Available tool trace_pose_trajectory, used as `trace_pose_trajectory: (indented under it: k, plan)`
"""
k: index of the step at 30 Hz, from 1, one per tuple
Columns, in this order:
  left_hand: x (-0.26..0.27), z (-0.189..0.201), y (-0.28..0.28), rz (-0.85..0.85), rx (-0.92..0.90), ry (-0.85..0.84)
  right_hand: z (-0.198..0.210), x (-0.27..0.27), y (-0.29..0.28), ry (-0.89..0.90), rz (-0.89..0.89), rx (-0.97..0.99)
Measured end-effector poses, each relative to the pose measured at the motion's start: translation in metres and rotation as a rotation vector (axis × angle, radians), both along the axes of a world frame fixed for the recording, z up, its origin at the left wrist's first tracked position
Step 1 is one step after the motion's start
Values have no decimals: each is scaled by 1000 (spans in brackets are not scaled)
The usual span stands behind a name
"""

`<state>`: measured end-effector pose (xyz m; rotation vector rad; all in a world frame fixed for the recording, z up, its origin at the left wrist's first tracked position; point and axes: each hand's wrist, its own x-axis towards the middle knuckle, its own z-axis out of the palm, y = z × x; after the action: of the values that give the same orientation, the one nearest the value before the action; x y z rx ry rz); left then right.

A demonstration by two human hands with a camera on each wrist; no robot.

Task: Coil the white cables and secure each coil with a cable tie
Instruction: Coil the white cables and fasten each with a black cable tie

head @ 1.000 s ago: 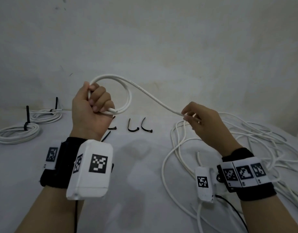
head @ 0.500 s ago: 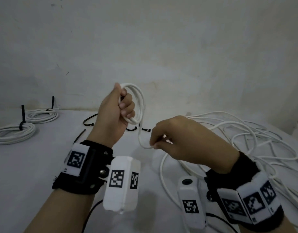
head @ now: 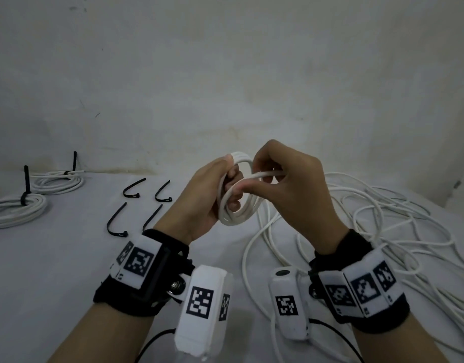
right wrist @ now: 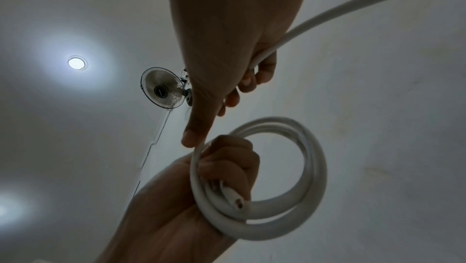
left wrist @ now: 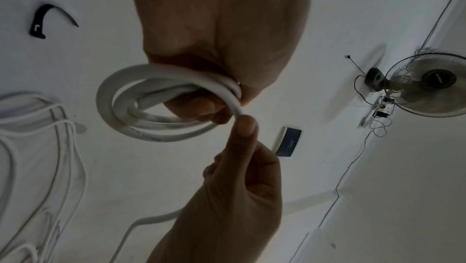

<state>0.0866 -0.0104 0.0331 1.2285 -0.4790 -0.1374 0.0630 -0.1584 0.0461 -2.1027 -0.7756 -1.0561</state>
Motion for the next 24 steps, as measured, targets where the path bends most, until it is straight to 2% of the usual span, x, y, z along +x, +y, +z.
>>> trace_pose_trajectory:
  k: [4,9,12,16,19,22,24]
  plan:
    - [-2,0,1,-37,39,-18,-2,-1,6,-28,6,17]
    - [-3,0,-2,-132,-11,48,-1,0,5,-68,-42,11]
    - [-1,-2,-3,-135,-30,62,0,-1,4,-129,-84,-64]
    - [0,-4,-1,-114,-33,71,2,-2,4,-113,-56,-94]
    - [-1,-3,-2,-131,-29,86,2,1,0,-71,-47,-36]
    - [-5,1,-4,-223,-47,123,2,7,-4,-62,-18,77]
    - [-7,2,-5,-267,-67,157,1,10,-4,-79,-27,80]
